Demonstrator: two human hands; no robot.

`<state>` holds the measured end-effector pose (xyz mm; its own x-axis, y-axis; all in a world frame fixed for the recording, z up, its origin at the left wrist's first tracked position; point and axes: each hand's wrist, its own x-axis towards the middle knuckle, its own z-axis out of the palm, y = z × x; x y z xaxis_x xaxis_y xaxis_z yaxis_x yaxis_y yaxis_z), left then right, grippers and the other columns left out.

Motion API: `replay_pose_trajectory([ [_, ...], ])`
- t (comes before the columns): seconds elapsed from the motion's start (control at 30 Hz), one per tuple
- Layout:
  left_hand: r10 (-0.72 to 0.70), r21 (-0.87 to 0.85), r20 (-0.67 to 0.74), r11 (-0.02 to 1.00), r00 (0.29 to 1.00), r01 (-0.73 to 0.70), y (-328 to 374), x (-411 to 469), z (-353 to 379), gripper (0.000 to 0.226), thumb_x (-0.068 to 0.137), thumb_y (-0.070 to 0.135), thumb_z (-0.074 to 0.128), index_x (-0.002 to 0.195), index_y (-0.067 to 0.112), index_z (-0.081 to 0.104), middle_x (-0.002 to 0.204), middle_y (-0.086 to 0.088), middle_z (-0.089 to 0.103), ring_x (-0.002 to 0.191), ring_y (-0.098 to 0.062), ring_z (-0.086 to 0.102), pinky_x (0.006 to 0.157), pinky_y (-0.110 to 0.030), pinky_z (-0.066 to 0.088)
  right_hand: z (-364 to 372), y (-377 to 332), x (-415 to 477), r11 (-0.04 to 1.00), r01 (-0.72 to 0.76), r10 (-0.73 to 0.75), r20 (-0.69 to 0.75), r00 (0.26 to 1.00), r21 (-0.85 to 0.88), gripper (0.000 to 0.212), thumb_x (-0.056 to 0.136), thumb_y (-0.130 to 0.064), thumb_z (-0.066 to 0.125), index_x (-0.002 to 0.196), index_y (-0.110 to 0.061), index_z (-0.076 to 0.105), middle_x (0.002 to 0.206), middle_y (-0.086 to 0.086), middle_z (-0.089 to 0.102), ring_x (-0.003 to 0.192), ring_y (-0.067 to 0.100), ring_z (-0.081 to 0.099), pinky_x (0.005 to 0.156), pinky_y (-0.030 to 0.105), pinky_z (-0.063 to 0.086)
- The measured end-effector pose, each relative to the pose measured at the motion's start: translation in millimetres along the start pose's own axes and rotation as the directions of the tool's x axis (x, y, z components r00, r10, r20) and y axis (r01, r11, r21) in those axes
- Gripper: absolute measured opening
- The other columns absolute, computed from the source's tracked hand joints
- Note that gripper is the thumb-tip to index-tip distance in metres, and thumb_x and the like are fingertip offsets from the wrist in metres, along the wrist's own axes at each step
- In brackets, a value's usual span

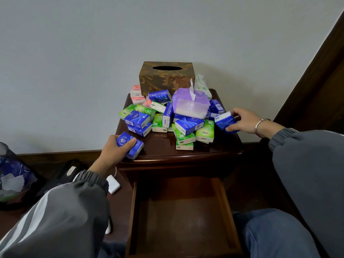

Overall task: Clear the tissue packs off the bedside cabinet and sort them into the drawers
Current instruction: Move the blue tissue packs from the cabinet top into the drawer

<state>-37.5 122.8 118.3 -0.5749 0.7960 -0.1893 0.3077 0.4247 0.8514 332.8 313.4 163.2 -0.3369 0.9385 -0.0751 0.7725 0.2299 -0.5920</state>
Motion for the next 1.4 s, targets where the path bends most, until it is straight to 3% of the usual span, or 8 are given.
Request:
replay_pose_trajectory([
  [0.23,0.018,0.043,-0.016,0.999,1.000,-0.017,-0.2,-3.1,-1.2,0.057,0.081,0.050,0.066,0.118,0.012,0.045,0.102,-0.004,0.060,0.076,-0.009,0.059,0.055,-0.021,0.043,-4.3,23.1,-29.1,0.927,-0.051,0.118,-0.162,0.980,0.371,0.045,0.072,-0.011,0.078,0.112,-0.011,0.058,0.105,0.005,0.064,0.092,0.019,0.061,0.082,0.034,0.052],
  [0.37,0.067,-0.038,-0.116,0.997,0.991,-0.071,-3.3,-18.6,3.1,0.056,0.081,0.048,0.068,0.119,0.013,0.046,0.105,-0.003,0.061,0.084,-0.013,0.061,0.071,-0.029,0.052,-11.4,24.2,-84.9,0.528,-0.040,0.234,-0.100,0.967,0.848,0.030,0.081,-0.004,0.066,0.109,-0.014,0.062,0.095,0.001,0.073,0.079,0.010,0.069,0.069,0.024,0.059],
  [0.53,0.144,-0.244,-0.206,0.950,0.968,-0.193,-12.4,-67.3,3.0,0.037,0.085,0.032,0.069,0.110,0.008,0.058,0.094,-0.003,0.066,0.071,-0.002,0.060,0.065,-0.016,0.047,1.1,15.8,-167.5,0.218,-0.224,0.168,0.189,0.967,0.950,0.032,0.076,-0.013,0.060,0.108,-0.016,0.062,0.091,0.003,0.074,0.076,0.014,0.071,0.067,0.029,0.058],
  [0.73,0.056,-0.251,0.229,0.968,0.972,0.004,-87.4,-137.7,1.5,0.041,0.070,0.048,0.077,0.098,0.019,0.067,0.092,-0.007,0.075,0.084,-0.022,0.071,0.080,-0.036,0.056,80.6,-1.7,-225.5,0.315,-0.532,0.052,0.545,0.837,0.786,0.042,0.067,-0.008,0.065,0.109,-0.012,0.064,0.098,0.015,0.072,0.074,0.022,0.071,0.061,0.030,0.057],
  [0.93,-0.272,-0.253,-0.075,0.936,0.959,0.245,-162.9,-128.0,7.0,0.029,0.077,0.035,0.078,0.088,0.011,0.064,0.088,-0.009,0.068,0.083,-0.024,0.062,0.076,-0.035,0.049,206.3,-23.3,-212.2,0.448,-0.694,0.261,0.660,0.705,0.564,0.016,0.079,0.002,0.064,0.089,-0.010,0.067,0.082,0.012,0.071,0.067,0.021,0.068,0.060,0.031,0.056],
  [1.07,-0.276,-0.234,-0.208,0.945,0.938,0.226,-178.8,-117.2,5.7,0.035,0.080,0.034,0.074,0.098,0.006,0.064,0.091,-0.008,0.068,0.078,-0.018,0.061,0.064,-0.022,0.041,272.9,-33.1,-191.8,0.580,-0.688,0.358,0.622,0.696,0.436,0.010,0.080,-0.009,0.067,0.084,-0.017,0.064,0.072,0.001,0.067,0.058,0.013,0.061,0.046,0.018,0.045],
  [1.27,-0.295,-0.319,-0.264,0.925,0.918,0.206,-190.4,-99.9,-5.3,0.040,0.080,0.035,0.074,0.106,0.007,0.062,0.089,0.000,0.066,0.072,-0.007,0.058,0.064,-0.019,0.042,338.1,-39.0,-173.6,0.584,-0.745,0.410,0.675,0.613,0.322,0.010,0.080,-0.006,0.067,0.083,-0.015,0.061,0.067,0.001,0.064,0.054,0.012,0.061,0.046,0.019,0.047],
  [1.4,-0.331,-0.386,-0.257,0.896,0.908,0.218,-198.2,-90.3,-8.2,0.043,0.078,0.038,0.075,0.107,0.007,0.063,0.090,-0.001,0.067,0.074,-0.010,0.059,0.069,-0.023,0.046,359.0,-33.3,-172.0,0.650,-0.742,0.433,0.723,0.539,0.164,0.019,0.082,-0.011,0.066,0.100,-0.014,0.062,0.084,0.006,0.065,0.069,0.016,0.061,0.054,0.023,0.048],
])
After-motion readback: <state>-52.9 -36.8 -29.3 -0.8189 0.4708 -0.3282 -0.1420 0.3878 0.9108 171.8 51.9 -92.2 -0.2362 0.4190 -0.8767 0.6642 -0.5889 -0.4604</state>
